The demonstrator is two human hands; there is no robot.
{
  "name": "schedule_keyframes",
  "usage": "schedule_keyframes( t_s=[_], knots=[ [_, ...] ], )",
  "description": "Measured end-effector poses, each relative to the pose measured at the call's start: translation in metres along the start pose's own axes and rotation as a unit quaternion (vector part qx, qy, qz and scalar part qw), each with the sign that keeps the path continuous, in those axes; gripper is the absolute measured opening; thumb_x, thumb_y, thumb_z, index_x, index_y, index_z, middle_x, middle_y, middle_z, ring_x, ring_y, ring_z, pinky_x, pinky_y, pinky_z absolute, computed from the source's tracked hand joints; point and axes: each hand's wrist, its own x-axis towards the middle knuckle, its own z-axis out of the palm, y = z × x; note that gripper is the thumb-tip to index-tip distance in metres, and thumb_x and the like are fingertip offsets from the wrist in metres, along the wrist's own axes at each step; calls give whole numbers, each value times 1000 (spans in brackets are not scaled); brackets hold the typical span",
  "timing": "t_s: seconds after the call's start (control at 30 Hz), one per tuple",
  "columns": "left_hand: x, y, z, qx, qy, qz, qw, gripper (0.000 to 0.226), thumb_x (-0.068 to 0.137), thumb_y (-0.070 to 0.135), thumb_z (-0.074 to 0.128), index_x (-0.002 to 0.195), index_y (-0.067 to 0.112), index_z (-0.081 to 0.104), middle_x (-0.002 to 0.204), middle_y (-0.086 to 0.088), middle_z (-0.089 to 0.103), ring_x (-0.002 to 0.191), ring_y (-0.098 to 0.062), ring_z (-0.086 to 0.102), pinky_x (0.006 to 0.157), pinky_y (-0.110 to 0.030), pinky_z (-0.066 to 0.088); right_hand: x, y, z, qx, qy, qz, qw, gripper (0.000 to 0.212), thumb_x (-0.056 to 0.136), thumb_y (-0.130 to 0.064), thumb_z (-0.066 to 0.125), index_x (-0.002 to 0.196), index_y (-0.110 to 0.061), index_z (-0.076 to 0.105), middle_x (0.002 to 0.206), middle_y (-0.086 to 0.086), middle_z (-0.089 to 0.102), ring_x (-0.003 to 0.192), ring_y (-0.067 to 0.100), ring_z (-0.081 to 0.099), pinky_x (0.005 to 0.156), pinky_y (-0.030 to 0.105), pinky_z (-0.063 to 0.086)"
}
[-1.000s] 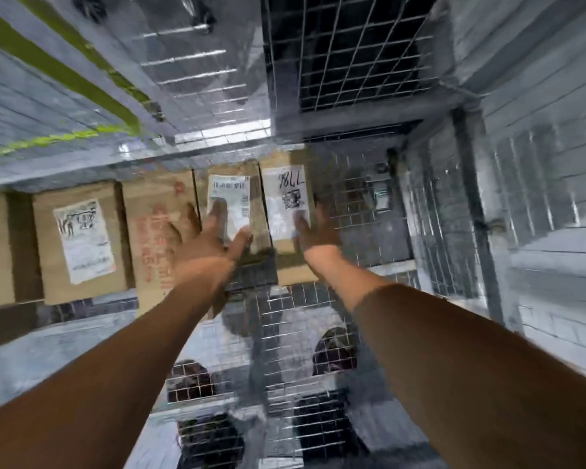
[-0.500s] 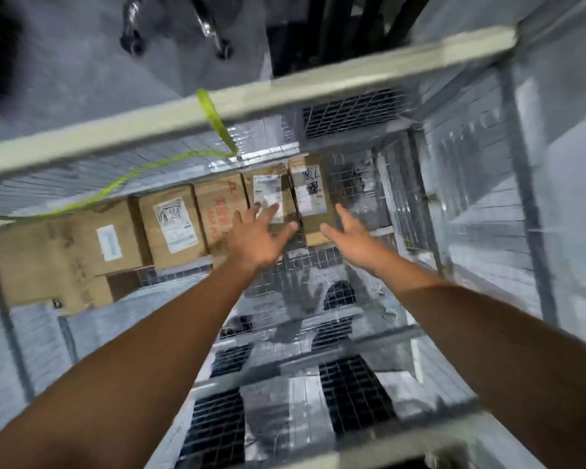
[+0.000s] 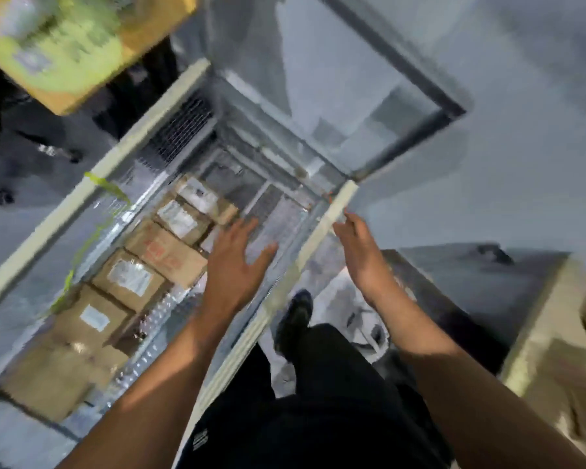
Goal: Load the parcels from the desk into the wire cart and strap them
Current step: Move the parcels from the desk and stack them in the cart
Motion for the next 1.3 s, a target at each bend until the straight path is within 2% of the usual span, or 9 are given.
schedule_keyframes(
  t_s=[0.17, 0.3, 0.43, 0.57, 0.67, 0.83, 1.03, 1.23, 1.3],
  knots=[
    [-12, 85, 63, 41, -156, 92, 983, 83, 84, 78, 44, 154, 34, 44, 163, 4, 36, 151, -11, 26, 116, -20, 15, -88, 55, -117, -16, 145, 9, 989, 61, 104, -47, 56, 159, -32, 35, 163, -5, 36, 147, 13, 38, 118, 35, 35],
    [-21, 167, 150, 56, -253, 168, 951, 77, 86, 72, 51, 152, 34, 45, 156, 3, 43, 145, -12, 38, 116, -26, 27, -164, 104, -208, 33, 291, 61, 954, 63, 104, -43, 59, 159, -24, 36, 163, 1, 35, 141, 11, 41, 107, 12, 32],
    [-57, 240, 249, 93, -348, 229, 904, 79, 86, 77, 47, 152, 35, 43, 153, 7, 42, 141, -10, 40, 107, -25, 28, -242, 157, -268, 42, 458, 79, 884, 55, 104, -36, 60, 153, -17, 45, 152, 1, 47, 143, 17, 42, 114, 27, 31],
    [-116, 289, 338, 90, -421, 259, 865, 66, 88, 76, 51, 142, 38, 50, 145, 8, 49, 136, -13, 47, 103, -28, 35, -300, 207, -300, 111, 547, 124, 820, 55, 103, -47, 57, 153, -26, 44, 149, -13, 44, 138, 7, 43, 107, 21, 36],
    [-149, 313, 396, 95, -458, 256, 846, 80, 75, 90, 50, 139, 43, 49, 143, 13, 50, 131, -9, 50, 102, -35, 47, -324, 234, -318, 157, 568, 141, 796, 62, 99, -56, 54, 154, -32, 41, 149, -19, 41, 130, -7, 39, 99, 4, 32],
    [-163, 336, 484, 115, -460, 220, 853, 99, 66, 84, 66, 145, 30, 46, 138, 8, 53, 128, -20, 55, 106, -41, 47, -328, 262, -338, 192, 566, 150, 787, 60, 98, -55, 54, 153, -36, 41, 148, -22, 41, 137, -2, 39, 111, 28, 34],
    [-165, 316, 522, -1, -493, 46, 869, 57, 79, 50, 85, 127, 29, 60, 120, -1, 74, 108, -22, 72, 89, -39, 59, -306, 261, -339, 169, 601, 147, 767, 42, 100, -30, 65, 139, -22, 54, 129, -7, 47, 130, 15, 42, 111, 47, 44],
    [-171, 298, 495, -136, -466, -50, 873, 60, 78, 36, 90, 125, 23, 55, 107, 0, 79, 95, -19, 78, 69, -29, 61, -295, 254, -339, 221, 558, 176, 780, 57, 99, -39, 64, 149, -24, 43, 142, -2, 38, 141, 22, 38, 114, 50, 41],
    [-169, 293, 473, -134, -470, -50, 871, 67, 71, 45, 93, 126, 29, 57, 111, 2, 79, 100, -21, 77, 77, -37, 60, -293, 251, -341, 220, 543, 177, 791, 64, 98, -48, 64, 153, -26, 39, 147, -3, 36, 144, 20, 35, 117, 49, 38]
  ],
)
